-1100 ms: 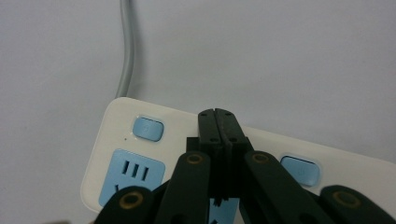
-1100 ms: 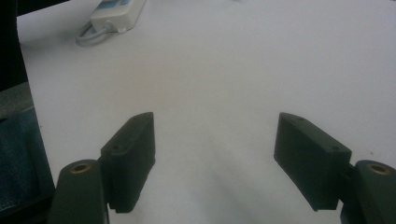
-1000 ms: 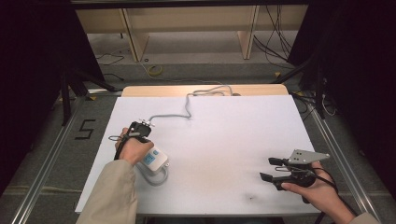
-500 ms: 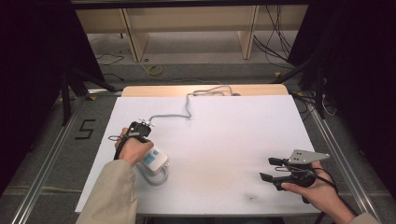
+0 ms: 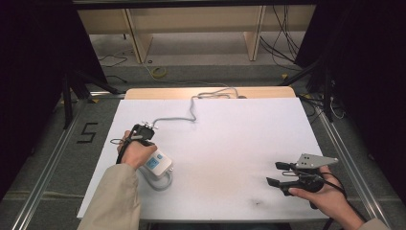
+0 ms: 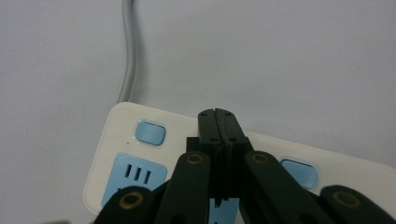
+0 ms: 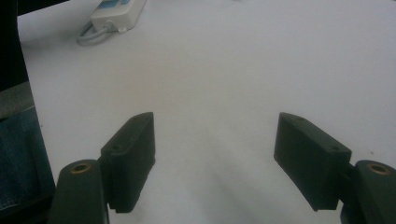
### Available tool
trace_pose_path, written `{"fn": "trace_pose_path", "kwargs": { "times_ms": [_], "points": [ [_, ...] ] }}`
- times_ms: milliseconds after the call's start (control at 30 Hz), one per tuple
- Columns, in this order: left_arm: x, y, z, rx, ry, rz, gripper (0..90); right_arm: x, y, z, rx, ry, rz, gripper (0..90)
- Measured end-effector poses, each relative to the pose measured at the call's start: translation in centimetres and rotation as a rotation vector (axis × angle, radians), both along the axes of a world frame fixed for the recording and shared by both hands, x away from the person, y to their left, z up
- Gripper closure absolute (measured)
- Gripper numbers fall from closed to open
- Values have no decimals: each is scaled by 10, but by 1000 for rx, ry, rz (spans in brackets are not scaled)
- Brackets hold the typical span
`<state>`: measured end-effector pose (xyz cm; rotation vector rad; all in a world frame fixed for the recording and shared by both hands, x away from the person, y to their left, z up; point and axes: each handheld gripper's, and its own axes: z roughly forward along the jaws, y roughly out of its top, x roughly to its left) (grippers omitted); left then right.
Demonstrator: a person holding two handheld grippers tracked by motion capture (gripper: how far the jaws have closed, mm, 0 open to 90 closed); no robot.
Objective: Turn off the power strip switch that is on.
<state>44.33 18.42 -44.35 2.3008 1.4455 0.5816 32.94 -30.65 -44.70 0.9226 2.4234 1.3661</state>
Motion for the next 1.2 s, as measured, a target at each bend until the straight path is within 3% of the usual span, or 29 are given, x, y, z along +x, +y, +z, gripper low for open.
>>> {"fn": "trace_pose_path", "kwargs": {
  "times_ms": [333, 833, 1200],
  "points": [
    [0, 1, 0, -18, -3, 1, 900, 1, 0, 0, 1, -5, -1, 296],
    [-3, 2, 7, -55, -90, 0, 900, 0, -1, 1, 2, -5, -3, 296],
    [-6, 0, 11, -77, -124, -11, 900, 0, -1, 1, 4, -9, -2, 295]
  ]
}}
